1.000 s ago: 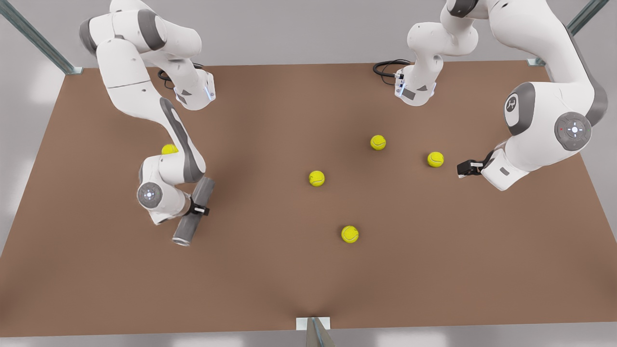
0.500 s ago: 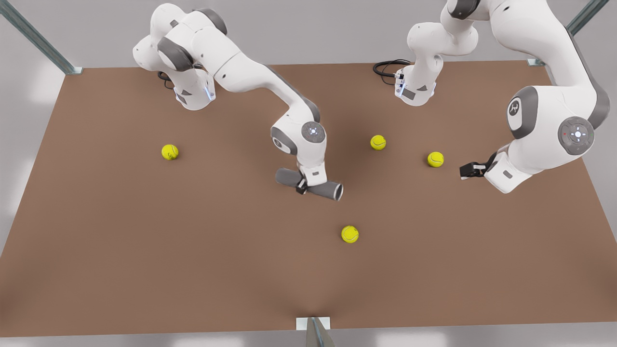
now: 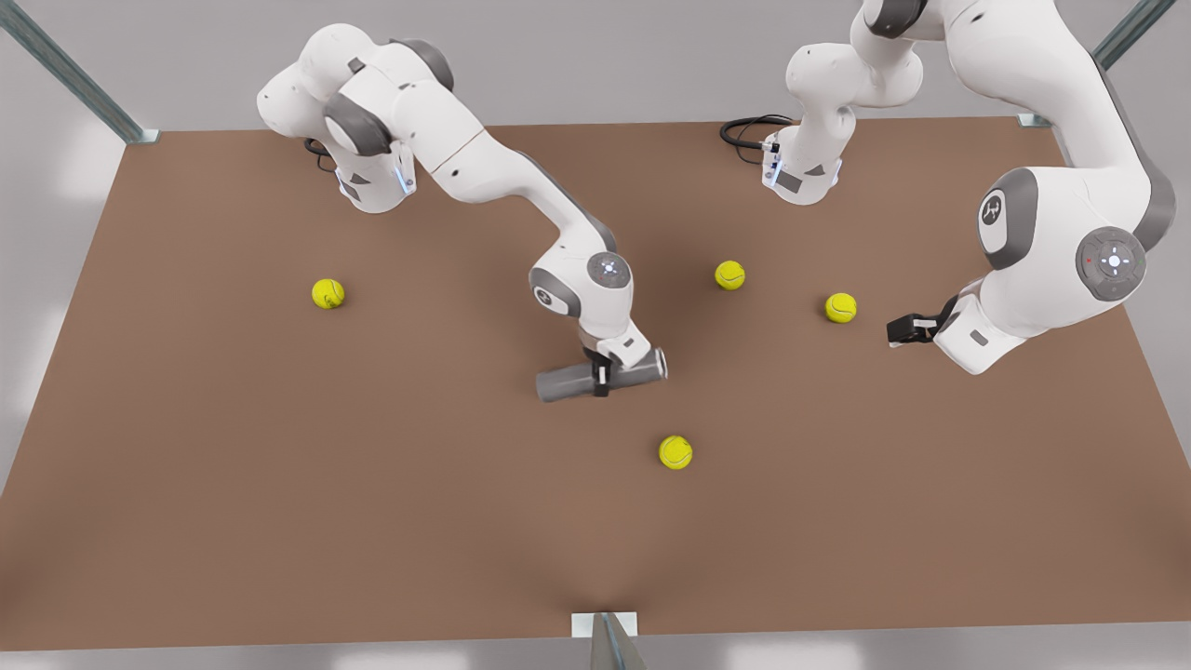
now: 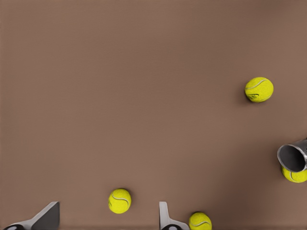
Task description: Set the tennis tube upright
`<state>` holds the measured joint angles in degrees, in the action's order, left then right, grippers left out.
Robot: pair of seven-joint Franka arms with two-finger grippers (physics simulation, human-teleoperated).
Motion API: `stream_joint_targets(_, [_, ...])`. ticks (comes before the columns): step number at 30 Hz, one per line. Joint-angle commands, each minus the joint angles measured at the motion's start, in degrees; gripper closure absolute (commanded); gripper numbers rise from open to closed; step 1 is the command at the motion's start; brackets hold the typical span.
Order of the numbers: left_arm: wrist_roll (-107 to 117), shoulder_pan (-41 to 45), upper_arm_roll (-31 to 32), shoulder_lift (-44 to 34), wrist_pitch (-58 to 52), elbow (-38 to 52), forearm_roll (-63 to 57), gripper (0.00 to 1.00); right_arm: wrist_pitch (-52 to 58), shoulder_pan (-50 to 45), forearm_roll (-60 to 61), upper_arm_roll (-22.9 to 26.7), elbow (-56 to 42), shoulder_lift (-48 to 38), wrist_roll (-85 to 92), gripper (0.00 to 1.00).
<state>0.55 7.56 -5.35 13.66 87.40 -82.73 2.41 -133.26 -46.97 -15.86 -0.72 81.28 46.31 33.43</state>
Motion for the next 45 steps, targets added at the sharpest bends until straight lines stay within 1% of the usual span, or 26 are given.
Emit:
stream_joint_targets(1, [-0.11,0.00,-0.01,0.05,0.05,0.03,-0.03,0.00,-2.18,-0.05,-0.05,0.02,0.02,0.19,18.16,0.00])
stream_joint_targets(5, [-0.11,0.00,-0.01,0.14,0.22,0.03,-0.03,0.00,-2.18,-0.31,0.30,0.02,0.11,0.01,18.16,0.00])
stream_joint_targets(6, [-0.11,0.00,-0.01,0.14,0.49,0.03,0.05,0.00,-1.57,-0.58,1.96,-0.07,0.89,-0.95,18.34,0.00])
stream_joint_targets(7, [-0.02,-0.09,-0.01,1.19,0.66,0.03,0.67,0.00,3.96,-1.28,9.33,-0.07,1.42,-5.17,18.25,0.00])
stream_joint_targets(8, [-0.11,-1.84,-0.18,3.21,2.07,-0.06,7.60,0.00,13.45,-0.41,18.57,-0.16,1.34,-11.23,17.55,0.00])
stream_joint_targets(9, [-3.25,-4.04,-0.97,6.02,2.25,-0.58,17.08,0.00,26.60,3.72,24.02,-0.16,1.42,-18.25,4.24,0.00])
stream_joint_targets(10, [-9.22,-4.74,-1.67,6.99,2.25,-1.81,19.64,0.00,33.47,6.53,24.82,-0.07,1.07,-21.77,-4.65,0.00])
stream_joint_targets(11, [-17.31,-5.80,-1.85,8.31,2.24,-3.92,23.07,0.00,42.78,11.62,23.86,0.19,-1.28,-23.37,-14.76,0.00])
stream_joint_targets(12, [-24.79,-7.03,-2.56,9.98,6.89,-9.89,33.44,0.00,54.32,16.65,17.71,0.02,-9.03,-23.28,-31.91,0.00])
stream_joint_targets(13, [-29.54,-6.16,-2.47,10.25,15.94,-17.72,41.44,0.00,58.63,20.51,15.94,0.11,-11.76,-23.37,-42.82,0.00])
stream_joint_targets(14, [-31.91,-3.62,-2.47,10.33,21.03,-21.14,46.61,0.00,60.83,24.19,16.21,0.11,-12.20,-23.37,-48.09,0.00])
stream_joint_targets(15, [-35.25,-0.10,-2.12,10.68,30.17,-24.84,52.85,0.00,60.66,31.74,16.12,-0.16,-15.87,-22.93,-48.11,0.00])
stream_joint_targets(16, [-35.53,2.54,-1.59,12.00,35.72,-26.25,59.71,0.00,55.85,36.32,15.86,-0.07,-17.56,-22.84,-48.37,0.00])
stream_joint_targets(17, [-35.88,3.60,0.78,12.53,40.82,-28.80,65.44,0.00,55.39,38.36,12.96,-0.07,-17.56,-22.84,-48.20,0.00])
stream_joint_targets(18, [-39.12,5.54,1.84,14.11,44.78,-29.51,70.97,0.00,55.39,38.97,11.55,-0.07,-17.12,-22.84,-45.04,0.00])
stream_joint_targets(20, [-53.10,6.59,2.89,15.34,47.33,-33.46,84.42,0.00,55.65,38.97,11.64,-0.07,-17.12,-22.93,-44.51,0.00])
stream_joint_targets(22, [-56.71,6.68,4.12,15.34,47.60,-36.01,85.04,0.00,55.65,39.32,12.08,-0.16,-17.21,-22.93,-44.42,0.00])
stream_joint_targets(23, [-56.71,6.68,5.70,15.34,48.83,-36.89,86.18,0.00,55.65,40.46,12.25,-0.16,-17.12,-22.93,-44.33,0.00])
stream_joint_targets(24, [-56.80,6.68,7.37,15.34,48.83,-37.77,89.88,0.00,55.65,43.45,13.92,-0.25,-17.12,-22.93,-44.07,0.00])
stream_joint_targets(25, [-56.71,6.68,8.52,15.52,48.83,-38.47,91.11,0.00,55.65,47.14,15.86,-0.42,-17.03,-23.19,-41.96,0.00])
stream_joint_targets(26, [-56.71,6.68,9.31,15.96,48.83,-38.47,91.11,0.00,55.65,47.24,15.59,-0.42,-17.03,-23.19,-39.32,0.00])
stream_joint_targets(28, [-56.71,6.68,11.07,16.75,48.83,-38.38,91.11,0.00,57.41,47.15,15.42,-0.33,-17.03,-23.28,-39.67,0.00])
stream_joint_targets(29, [-56.62,6.68,12.03,16.84,48.83,-38.38,91.11,0.00,57.32,47.32,13.67,-0.25,-17.12,-23.28,-39.59,0.00])
stream_joint_targets(34, [-56.80,6.68,15.11,18.77,48.56,-36.89,90.93,0.00,57.06,46.88,13.40,-0.33,-17.74,-23.10,-40.11,0.00])
stream_joint_targets(39, [-57.76,6.68,16.25,20.35,48.56,-34.69,90.76,0.00,57.23,45.92,13.48,-0.51,-17.82,-23.02,-39.94,0.00])
stream_joint_targets(45, [-57.76,6.68,16.87,20.35,48.65,-33.37,90.93,0.00,57.32,46.53,13.40,-0.16,-17.82,-23.28,-40.02,0.00])
